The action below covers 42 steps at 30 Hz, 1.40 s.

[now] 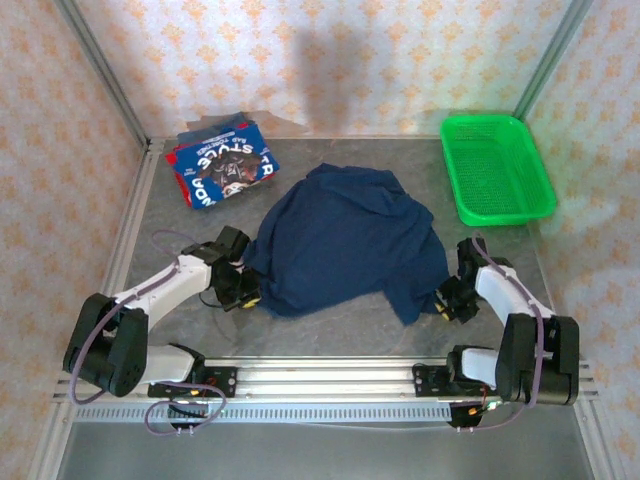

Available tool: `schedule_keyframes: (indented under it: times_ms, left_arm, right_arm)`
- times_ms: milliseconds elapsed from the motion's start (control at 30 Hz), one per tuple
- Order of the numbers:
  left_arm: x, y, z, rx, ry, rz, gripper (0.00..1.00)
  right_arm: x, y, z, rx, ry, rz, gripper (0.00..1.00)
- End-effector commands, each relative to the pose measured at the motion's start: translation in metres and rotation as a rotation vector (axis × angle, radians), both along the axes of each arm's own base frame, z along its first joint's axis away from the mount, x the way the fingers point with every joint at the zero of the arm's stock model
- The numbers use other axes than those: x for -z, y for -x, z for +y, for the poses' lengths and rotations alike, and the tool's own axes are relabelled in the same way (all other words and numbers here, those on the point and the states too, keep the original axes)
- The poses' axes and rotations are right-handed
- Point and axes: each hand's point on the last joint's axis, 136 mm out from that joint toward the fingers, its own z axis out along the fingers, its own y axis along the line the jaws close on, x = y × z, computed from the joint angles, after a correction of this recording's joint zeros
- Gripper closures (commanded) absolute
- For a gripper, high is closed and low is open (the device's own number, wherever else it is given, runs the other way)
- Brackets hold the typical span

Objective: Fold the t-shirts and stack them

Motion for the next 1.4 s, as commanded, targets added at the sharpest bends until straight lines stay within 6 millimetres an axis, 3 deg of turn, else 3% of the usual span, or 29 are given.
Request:
schedule_keyframes:
  times_ms: [0, 67, 167, 400, 600, 800, 967, 1167, 1267, 1367]
  left_arm:
    - [-0.022, -0.01, 0.003, 0.02, -0.027, -0.069, 1.0]
    - [-0.039, -0.018, 0.006, 0.026, -0.041, -0.109, 1.0]
    - [-0.079, -0.035, 0.015, 0.015, -0.054, -0.193, 1.0]
    - [-0.203, -0.087, 0.05, -0.043, -0.111, -0.479, 1.0]
    - [-0.307, -0.123, 0.056, -0.002, -0.141, -0.7, 1.0]
    - [-0.4, -0.141, 0.078, -0.061, -0.184, -0.957, 1.0]
    - [-0.465, -0.137, 0.084, -0.066, -0.194, -1.131, 1.0]
    - [-0.522, -0.12, 0.083, -0.08, -0.183, -1.311, 1.0]
    - [-0.539, -0.116, 0.081, -0.078, -0.163, -1.366, 1.0]
    - [-0.546, -0.118, 0.082, -0.08, -0.168, -1.389, 1.0]
  right_arm:
    - [-0.005, -0.015, -0.01, 0.01, 0.053, -0.055, 1.0]
    - [-0.02, -0.025, -0.017, 0.012, 0.094, -0.101, 1.0]
    - [-0.068, -0.056, -0.023, 0.005, 0.125, -0.254, 1.0]
    - [-0.231, -0.13, -0.016, -0.072, 0.12, -0.695, 1.0]
    - [-0.362, -0.158, -0.005, -0.117, 0.094, -1.028, 1.0]
    - [-0.477, -0.15, 0.004, -0.139, 0.088, -1.308, 1.0]
    - [-0.54, -0.135, 0.007, -0.147, 0.095, -1.452, 1.0]
    - [-0.598, -0.1, 0.007, -0.138, 0.135, -1.584, 1.0]
    - [-0.62, -0.086, 0.008, -0.141, 0.156, -1.639, 1.0]
    - [-0.631, -0.086, 0.007, -0.151, 0.173, -1.657, 1.0]
